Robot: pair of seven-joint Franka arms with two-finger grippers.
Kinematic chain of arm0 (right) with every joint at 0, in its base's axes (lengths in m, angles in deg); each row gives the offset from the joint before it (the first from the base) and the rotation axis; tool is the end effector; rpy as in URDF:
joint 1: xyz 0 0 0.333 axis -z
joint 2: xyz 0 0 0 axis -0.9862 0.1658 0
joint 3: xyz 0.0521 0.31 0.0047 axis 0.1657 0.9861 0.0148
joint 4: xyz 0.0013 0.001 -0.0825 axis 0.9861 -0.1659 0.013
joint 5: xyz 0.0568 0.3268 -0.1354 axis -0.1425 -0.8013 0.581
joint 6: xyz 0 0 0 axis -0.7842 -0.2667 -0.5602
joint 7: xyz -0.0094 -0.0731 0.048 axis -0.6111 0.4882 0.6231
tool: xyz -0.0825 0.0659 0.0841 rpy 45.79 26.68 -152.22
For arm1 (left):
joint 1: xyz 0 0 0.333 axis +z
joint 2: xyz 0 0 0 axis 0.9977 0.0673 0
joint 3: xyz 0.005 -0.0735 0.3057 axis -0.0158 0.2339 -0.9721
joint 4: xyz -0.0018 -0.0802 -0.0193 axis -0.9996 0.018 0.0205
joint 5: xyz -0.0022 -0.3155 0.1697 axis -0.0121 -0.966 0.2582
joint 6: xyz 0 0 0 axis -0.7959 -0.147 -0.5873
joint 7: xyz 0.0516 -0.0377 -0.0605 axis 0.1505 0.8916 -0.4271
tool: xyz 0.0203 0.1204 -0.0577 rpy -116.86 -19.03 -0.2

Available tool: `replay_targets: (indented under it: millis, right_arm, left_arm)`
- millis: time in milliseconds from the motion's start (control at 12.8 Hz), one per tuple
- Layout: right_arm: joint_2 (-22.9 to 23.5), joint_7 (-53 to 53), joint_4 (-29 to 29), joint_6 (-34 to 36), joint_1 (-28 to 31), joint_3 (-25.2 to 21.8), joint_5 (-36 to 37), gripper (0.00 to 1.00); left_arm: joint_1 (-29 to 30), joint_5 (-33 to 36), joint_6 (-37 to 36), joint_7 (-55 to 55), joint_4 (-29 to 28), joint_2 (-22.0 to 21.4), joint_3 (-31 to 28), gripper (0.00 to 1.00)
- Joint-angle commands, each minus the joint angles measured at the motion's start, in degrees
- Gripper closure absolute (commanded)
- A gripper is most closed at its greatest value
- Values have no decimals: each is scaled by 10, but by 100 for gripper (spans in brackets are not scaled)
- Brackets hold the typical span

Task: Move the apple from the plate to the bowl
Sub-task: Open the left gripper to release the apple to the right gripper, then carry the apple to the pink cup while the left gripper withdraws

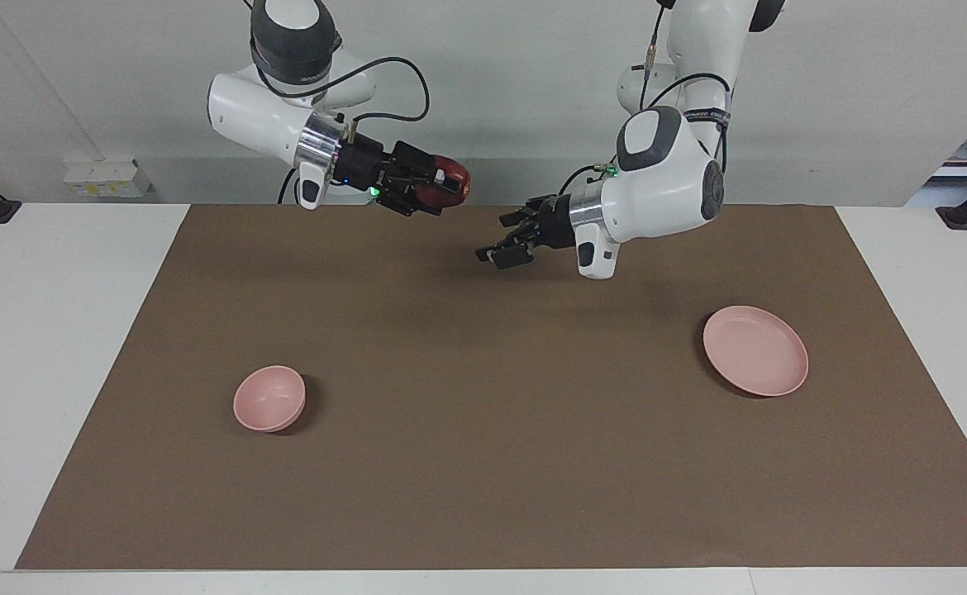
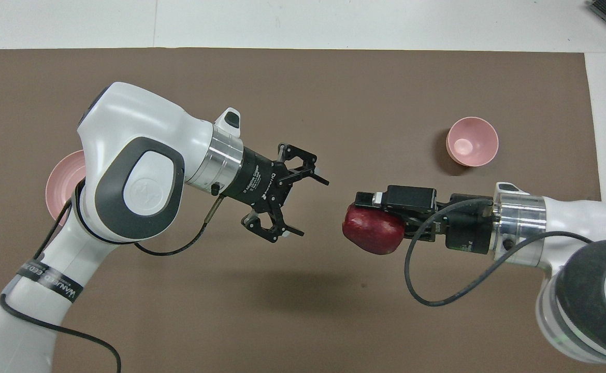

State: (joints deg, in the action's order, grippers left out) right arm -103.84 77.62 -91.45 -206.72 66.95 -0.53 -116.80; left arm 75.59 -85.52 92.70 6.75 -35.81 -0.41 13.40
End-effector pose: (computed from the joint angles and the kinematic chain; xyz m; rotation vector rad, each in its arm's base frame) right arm 0.4519 0.1688 0.5226 -1.9495 0.4076 0.0071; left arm 0.4903 -0.3426 0.4774 2.2316 1.0552 -0.8709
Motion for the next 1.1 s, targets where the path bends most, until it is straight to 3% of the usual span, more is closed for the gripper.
replay_targets:
  millis: [0, 235, 626, 783, 1017]
  right_arm:
    - [26, 32, 34, -2, 27, 4, 58, 100]
    - [67, 33, 83, 0, 58, 3, 119, 100]
    - [150, 56, 198, 5, 102, 0, 247, 100]
    - [179, 56, 230, -1, 117, -1, 282, 100]
    - [215, 54, 250, -24, 125, -2, 353, 100]
  left_arm:
    - [25, 75, 5, 73, -9, -3, 4, 0]
    - [90, 85, 5, 155, -10, 0, 3, 0]
    - [145, 248, 6, 182, -16, 1, 3, 0]
    - [149, 345, 8, 201, -15, 1, 3, 0]
    - [181, 384, 37, 365, -7, 10, 2, 0]
